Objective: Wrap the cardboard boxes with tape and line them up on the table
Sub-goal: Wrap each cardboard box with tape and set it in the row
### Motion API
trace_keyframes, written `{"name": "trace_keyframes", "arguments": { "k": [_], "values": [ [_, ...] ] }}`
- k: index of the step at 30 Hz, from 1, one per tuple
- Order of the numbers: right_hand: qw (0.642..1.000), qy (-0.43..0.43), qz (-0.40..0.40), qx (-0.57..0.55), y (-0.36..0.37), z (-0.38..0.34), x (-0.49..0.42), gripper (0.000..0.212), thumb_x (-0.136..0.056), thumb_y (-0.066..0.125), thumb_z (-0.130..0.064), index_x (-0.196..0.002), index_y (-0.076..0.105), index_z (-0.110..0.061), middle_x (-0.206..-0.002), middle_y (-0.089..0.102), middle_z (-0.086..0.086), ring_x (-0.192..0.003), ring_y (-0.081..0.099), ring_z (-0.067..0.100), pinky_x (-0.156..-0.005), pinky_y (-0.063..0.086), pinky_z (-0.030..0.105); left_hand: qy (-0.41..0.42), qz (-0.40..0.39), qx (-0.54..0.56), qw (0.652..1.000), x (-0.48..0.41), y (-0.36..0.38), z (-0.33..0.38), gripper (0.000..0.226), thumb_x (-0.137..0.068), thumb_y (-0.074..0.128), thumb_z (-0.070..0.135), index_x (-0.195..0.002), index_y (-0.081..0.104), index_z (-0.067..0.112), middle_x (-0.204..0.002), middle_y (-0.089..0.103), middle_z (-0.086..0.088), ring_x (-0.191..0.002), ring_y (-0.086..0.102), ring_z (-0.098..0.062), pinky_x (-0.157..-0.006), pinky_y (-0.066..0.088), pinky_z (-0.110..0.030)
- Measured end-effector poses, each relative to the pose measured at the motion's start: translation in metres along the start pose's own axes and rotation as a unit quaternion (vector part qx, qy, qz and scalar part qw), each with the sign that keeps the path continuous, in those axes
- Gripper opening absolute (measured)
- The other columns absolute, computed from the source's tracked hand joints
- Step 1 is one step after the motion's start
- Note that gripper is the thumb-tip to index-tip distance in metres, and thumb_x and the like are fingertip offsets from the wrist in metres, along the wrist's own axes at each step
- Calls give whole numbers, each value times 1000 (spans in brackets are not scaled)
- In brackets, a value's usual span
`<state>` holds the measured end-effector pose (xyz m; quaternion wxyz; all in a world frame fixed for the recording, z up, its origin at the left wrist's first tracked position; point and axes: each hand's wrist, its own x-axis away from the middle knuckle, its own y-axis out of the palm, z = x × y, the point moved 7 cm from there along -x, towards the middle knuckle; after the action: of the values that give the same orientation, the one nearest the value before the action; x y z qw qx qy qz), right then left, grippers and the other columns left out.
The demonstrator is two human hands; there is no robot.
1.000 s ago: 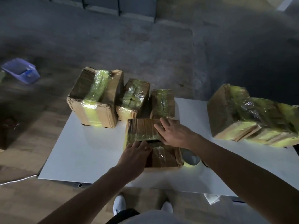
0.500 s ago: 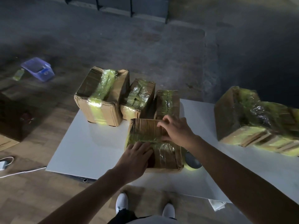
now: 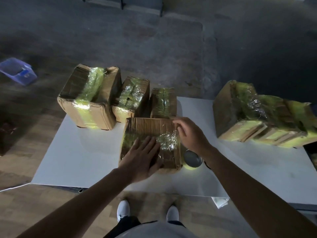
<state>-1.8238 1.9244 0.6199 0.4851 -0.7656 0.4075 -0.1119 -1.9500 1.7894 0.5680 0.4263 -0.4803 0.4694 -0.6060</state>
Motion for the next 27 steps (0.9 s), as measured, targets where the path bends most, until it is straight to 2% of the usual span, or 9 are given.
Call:
{"name": "trace_keyframes", "arguments": {
  "k": [3, 7, 11, 14, 16, 18, 20, 24, 27],
  "values": [
    [982, 179, 56, -8, -7, 45, 26, 31, -91, 52, -1, -120, 60, -2, -115, 60, 17, -108, 57, 30, -87, 45, 30, 7, -6, 1, 1000, -6, -4, 8, 86, -88, 1, 70, -155, 7, 17, -162, 6, -14, -150, 0, -31, -119, 5, -52],
    [932, 333, -119, 78, 23, 96, 78, 38, -91, 56, -15, -127, 52, -4, -120, 52, 23, -111, 54, 40, -87, 47, 38, 2, -16, 4, 1000, -12, 0, 22, 104, -76, 18, 87, -154, -4, 21, -161, 9, -17, -148, 6, -36, -117, 9, -57],
    [896, 396, -177, 91, 43, 119, 109, 43, -93, 58, -27, -125, 45, -2, -123, 54, 20, -113, 55, 37, -82, 45, 35, 1, 9, -27, 1000, -12, -1, 25, 102, -77, 42, 79, -153, 17, 16, -156, 22, -21, -143, 20, -40, -113, 20, -59],
    [894, 397, -183, 98, 50, 127, 112, 36, -92, 56, -13, -123, 50, 2, -123, 60, 19, -115, 57, 33, -79, 44, 29, 25, 45, -28, 998, -8, -9, 26, 92, -78, 44, 75, -148, 36, 15, -150, 37, -22, -137, 36, -42, -107, 32, -60],
    [896, 403, -165, 80, 48, 130, 108, 32, -90, 56, -10, -120, 52, 3, -120, 62, 21, -113, 59, 33, -76, 43, 29, 22, 40, -10, 999, -7, -13, 22, 91, -78, 34, 79, -148, 36, 21, -154, 33, -17, -141, 31, -37, -111, 27, -55],
    [904, 408, -125, 39, 38, 129, 100, 29, -89, 59, -12, -113, 52, 3, -113, 63, 23, -106, 61, 36, -70, 39, 28, -10, 52, 78, 996, -8, -20, 19, 81, -81, 31, 77, -144, 40, 26, -154, 34, -10, -142, 28, -31, -112, 24, -50],
    [917, 390, -78, -1, 20, 122, 88, 25, -91, 58, -16, -107, 50, 1, -103, 63, 22, -95, 63, 37, -66, 43, 31, -59, 107, 174, 977, -9, -33, 15, 61, -88, 41, 59, -135, 51, 21, -144, 46, -10, -133, 40, -31, -105, 35, -47],
    [935, 325, 55, -132, -29, 96, 63, 13, -92, 56, -15, -99, 48, -8, -87, 60, 4, -79, 60, 21, -55, 45, 20, -146, 185, 331, 914, -19, -53, 6, 19, -93, 57, 17, -110, 65, 11, -109, 63, -9, -96, 58, -21, -73, 43, -20],
    [948, 229, 112, -192, -58, 65, 48, 14, -89, 57, -12, -100, 50, -15, -90, 64, -3, -74, 62, 9, -59, 49, 23, -207, 154, 514, 818, -29, -61, -1, 16, -98, 52, 16, -89, 66, 13, -87, 67, -17, -74, 61, -22, -62, 46, -25]
  ]
}}
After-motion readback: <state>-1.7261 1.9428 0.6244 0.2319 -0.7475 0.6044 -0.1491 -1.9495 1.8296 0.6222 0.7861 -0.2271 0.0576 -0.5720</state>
